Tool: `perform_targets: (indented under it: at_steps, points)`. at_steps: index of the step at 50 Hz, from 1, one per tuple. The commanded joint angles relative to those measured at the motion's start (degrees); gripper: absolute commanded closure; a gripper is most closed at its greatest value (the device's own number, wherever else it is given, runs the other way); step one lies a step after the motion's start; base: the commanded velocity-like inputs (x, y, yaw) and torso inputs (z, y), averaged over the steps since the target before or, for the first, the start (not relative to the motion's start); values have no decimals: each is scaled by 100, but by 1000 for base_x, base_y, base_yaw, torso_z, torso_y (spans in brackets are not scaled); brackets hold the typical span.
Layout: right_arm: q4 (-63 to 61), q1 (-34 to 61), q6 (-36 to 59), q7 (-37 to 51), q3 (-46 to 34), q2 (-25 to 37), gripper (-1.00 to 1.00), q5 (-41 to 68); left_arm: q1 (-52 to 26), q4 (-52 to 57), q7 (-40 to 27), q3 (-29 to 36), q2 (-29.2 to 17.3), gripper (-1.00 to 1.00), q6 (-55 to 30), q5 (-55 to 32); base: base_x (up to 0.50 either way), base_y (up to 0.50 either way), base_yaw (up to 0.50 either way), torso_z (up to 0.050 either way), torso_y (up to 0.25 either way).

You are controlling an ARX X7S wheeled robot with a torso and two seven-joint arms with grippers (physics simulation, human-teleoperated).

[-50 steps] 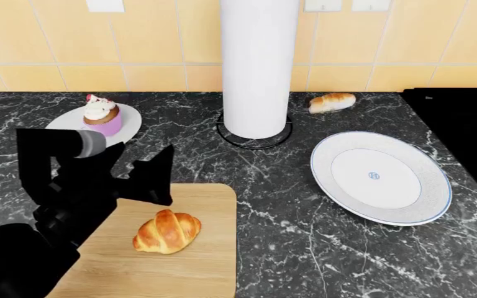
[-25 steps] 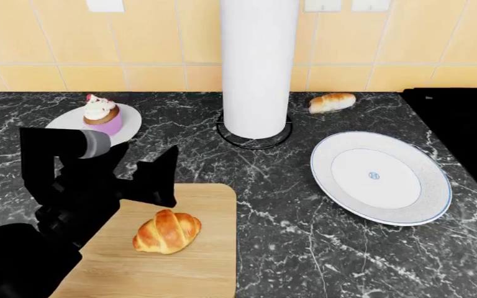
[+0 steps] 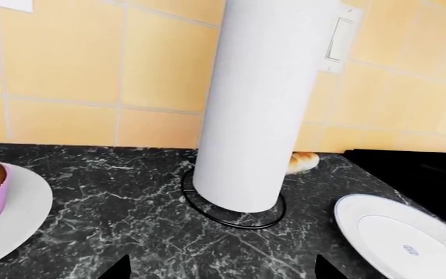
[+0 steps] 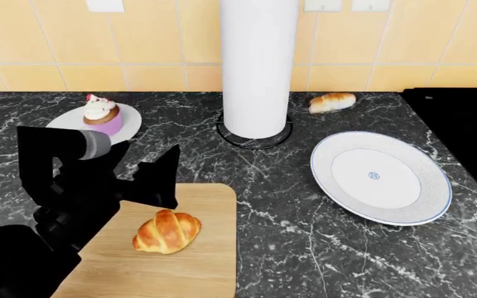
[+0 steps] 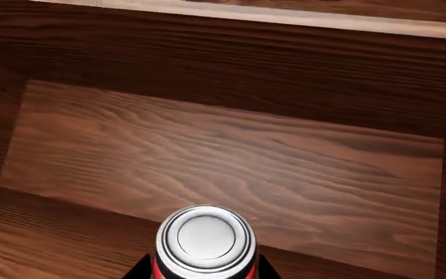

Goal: From the different types of pastries on the counter, select a croissant and place it on the cutting board. Then retrieve a jar of jam from the cabinet and place it alongside the croissant on the cutting board.

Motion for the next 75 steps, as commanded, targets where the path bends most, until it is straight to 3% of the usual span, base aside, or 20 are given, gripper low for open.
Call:
perform_targets:
  at_steps: [1, 7, 10, 17, 25, 40, 59, 75]
  points:
    - [-557, -124, 856, 1263, 803, -89, 100, 1010, 19, -51, 14, 77, -25, -100, 79, 66, 0, 0, 0, 0, 0]
    - [-779, -337, 856, 3268, 831, 45, 100, 3206, 13, -177, 113, 246, 12, -100, 159, 271, 0, 0, 0, 0, 0]
    - [-955, -482, 683, 3836, 697, 176, 100, 3883, 22, -190, 103, 260, 11, -100, 166, 276, 0, 0, 0, 0, 0]
    - [-1271, -733, 317, 4434, 424, 511, 100, 4706, 45, -153, 79, 291, -4, -100, 182, 278, 0, 0, 0, 0, 0]
    - [-1859, -365, -1128, 4613, -875, 1551, 100, 5892, 56, -220, 111, 351, -10, -100, 230, 340, 0, 0, 0, 0, 0]
    - [-2841, -2783, -1102, 3184, -433, 1732, 100, 4198, 27, -242, 71, 333, -51, -100, 263, 263, 0, 0, 0, 0, 0]
    - [-3692, -3811, -1384, 3610, -481, 2227, 100, 4828, -153, -37, -440, -17, -217, -100, 147, -540, 0, 0, 0, 0, 1]
    - [-4028, -4994, -1449, 3017, -279, 2372, 100, 4352, -148, 46, -574, -149, -335, -100, 183, -772, 0, 0, 0, 0, 1]
